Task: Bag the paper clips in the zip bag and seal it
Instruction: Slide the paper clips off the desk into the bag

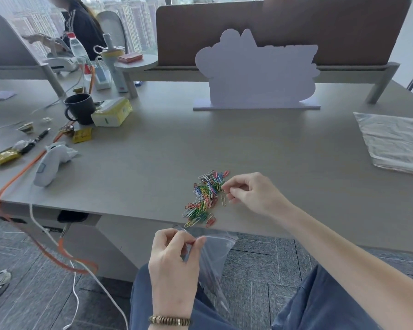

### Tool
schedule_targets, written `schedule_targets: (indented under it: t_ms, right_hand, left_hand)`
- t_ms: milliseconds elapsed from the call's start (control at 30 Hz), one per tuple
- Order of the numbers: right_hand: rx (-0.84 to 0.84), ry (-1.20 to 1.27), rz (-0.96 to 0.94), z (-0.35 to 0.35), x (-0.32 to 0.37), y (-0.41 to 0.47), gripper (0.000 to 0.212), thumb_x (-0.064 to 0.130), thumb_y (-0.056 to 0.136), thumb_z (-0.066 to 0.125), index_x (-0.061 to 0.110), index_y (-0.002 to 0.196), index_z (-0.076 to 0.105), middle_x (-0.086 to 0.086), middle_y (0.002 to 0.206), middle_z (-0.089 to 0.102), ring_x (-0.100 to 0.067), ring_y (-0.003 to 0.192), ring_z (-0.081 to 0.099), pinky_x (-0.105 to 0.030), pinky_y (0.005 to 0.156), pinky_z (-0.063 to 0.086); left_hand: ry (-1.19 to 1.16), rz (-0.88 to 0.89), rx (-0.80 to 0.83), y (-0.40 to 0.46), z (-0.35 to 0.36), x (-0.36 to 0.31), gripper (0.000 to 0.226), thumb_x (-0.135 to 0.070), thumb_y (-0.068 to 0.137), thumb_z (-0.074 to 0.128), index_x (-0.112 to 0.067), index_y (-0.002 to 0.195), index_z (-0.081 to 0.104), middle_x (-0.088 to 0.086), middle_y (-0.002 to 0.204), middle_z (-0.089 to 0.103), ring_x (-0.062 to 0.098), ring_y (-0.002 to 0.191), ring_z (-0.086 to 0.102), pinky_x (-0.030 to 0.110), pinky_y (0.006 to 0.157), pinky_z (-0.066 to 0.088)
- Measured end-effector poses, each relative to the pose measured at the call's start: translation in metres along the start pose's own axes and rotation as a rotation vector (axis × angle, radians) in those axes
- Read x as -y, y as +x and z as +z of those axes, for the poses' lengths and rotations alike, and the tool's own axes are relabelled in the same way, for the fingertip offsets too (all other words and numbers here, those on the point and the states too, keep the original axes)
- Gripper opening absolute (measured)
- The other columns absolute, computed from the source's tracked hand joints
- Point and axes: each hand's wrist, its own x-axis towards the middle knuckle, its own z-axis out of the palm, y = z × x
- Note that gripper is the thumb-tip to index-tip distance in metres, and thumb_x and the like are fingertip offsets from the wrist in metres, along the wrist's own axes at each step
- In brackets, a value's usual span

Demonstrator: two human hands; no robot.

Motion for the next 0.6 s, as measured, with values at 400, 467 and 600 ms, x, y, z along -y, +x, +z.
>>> schedule_targets:
  t_ms: [400, 467, 600]
  right_hand:
    - [0.102, -0.072, 0.017, 0.016, 0.008, 0.020, 0.022, 0.010, 0.096, 0.057, 0.015, 0.108, 0.075, -0.005, 0.091, 0.079, -0.015, 0.081, 0.077, -0.029, 0.091, 0.056]
    - [0.120, -0.051, 0.002, 0.020, 0.009, 0.012, 0.021, 0.011, 0.096, 0.058, 0.017, 0.106, 0.075, -0.002, 0.090, 0.079, -0.011, 0.080, 0.077, -0.030, 0.092, 0.056]
    - [0.183, 0.065, 0.004, 0.029, 0.010, -0.001, 0.020, 0.010, 0.097, 0.058, 0.014, 0.105, 0.075, -0.002, 0.092, 0.079, -0.010, 0.080, 0.077, -0.031, 0.092, 0.057]
  left_hand:
    - [0.015, 0.000, -0.018, 0.002, -0.004, 0.004, 0.020, -0.023, 0.067, 0.085, -0.021, 0.062, 0.066, -0.009, 0.079, 0.052, 0.007, 0.065, 0.055, 0.003, 0.065, 0.039]
    - [0.023, 0.006, -0.024, 0.003, -0.005, 0.006, 0.020, -0.023, 0.067, 0.084, -0.021, 0.062, 0.066, -0.009, 0.079, 0.052, 0.008, 0.069, 0.055, 0.004, 0.066, 0.040]
    - [0.029, 0.013, -0.030, 0.004, -0.006, 0.007, 0.020, -0.023, 0.066, 0.085, -0.021, 0.063, 0.065, -0.008, 0.079, 0.052, 0.008, 0.065, 0.054, 0.007, 0.065, 0.042]
